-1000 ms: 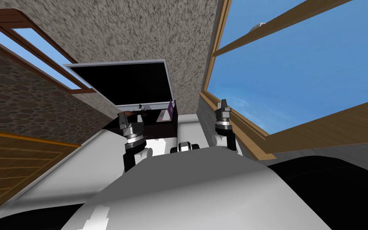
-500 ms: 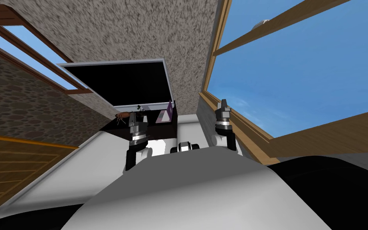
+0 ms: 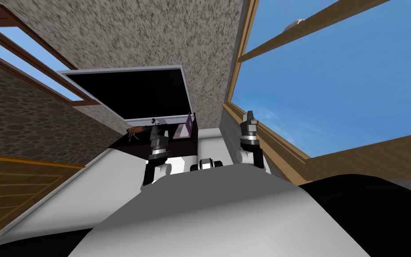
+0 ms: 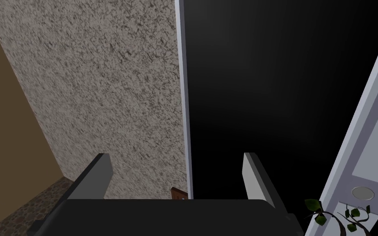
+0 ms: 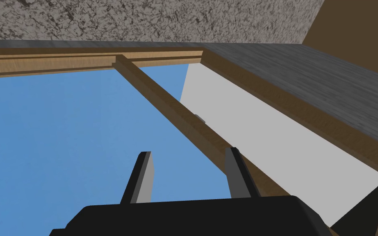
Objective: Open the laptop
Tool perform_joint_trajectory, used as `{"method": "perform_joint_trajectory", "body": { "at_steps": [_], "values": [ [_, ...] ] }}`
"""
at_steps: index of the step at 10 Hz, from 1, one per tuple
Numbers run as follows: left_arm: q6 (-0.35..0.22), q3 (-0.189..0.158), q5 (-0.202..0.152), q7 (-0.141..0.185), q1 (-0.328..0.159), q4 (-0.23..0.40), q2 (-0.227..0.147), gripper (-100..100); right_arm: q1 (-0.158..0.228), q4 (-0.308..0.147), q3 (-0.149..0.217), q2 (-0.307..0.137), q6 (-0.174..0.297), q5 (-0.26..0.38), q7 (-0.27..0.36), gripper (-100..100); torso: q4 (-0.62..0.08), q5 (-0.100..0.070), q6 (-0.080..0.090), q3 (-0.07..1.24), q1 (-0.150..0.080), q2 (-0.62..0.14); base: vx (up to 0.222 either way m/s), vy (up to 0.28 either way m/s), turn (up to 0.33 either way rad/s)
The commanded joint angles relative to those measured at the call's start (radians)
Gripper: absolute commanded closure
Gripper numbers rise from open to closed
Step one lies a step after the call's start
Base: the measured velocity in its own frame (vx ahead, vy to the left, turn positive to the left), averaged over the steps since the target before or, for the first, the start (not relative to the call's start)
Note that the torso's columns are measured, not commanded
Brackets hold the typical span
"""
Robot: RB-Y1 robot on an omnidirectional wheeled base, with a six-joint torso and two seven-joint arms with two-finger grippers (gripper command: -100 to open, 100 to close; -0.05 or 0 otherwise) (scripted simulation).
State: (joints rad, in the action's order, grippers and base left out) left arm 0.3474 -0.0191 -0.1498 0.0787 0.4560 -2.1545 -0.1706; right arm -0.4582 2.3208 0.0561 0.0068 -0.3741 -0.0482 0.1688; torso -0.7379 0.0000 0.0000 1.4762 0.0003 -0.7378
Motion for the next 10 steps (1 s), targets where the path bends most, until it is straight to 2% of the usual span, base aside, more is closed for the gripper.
{"method": "perform_joint_trajectory", "body": {
  "at_steps": [1, 5, 10],
  "values": [
    [-0.049, 0.009, -0.009, 0.010, -0.017, 0.022, 0.016, -100, 0.000, 0.000, 0.000, 0.000, 0.000, 0.000, 0.000, 0, 0.000, 0.000, 0.000, 0.000, 0.000, 0.000, 0.040, -0.008, -0.011],
    [-0.125, 0.022, -0.024, 0.028, -0.046, 0.060, 0.036, -100, 0.000, 0.000, 0.000, 0.000, 0.000, 0.000, 0.000, 0, 0.000, 0.000, 0.000, 0.000, 0.000, 0.001, 0.050, -0.007, -0.014],
    [-0.201, 0.036, -0.040, 0.046, -0.074, 0.100, 0.017, -100, 0.000, 0.000, 0.000, 0.000, 0.000, 0.000, 0.000, 0, 0.000, 0.000, 0.000, 0.000, 0.000, 0.000, 0.037, -0.003, -0.011]
  ]
}}
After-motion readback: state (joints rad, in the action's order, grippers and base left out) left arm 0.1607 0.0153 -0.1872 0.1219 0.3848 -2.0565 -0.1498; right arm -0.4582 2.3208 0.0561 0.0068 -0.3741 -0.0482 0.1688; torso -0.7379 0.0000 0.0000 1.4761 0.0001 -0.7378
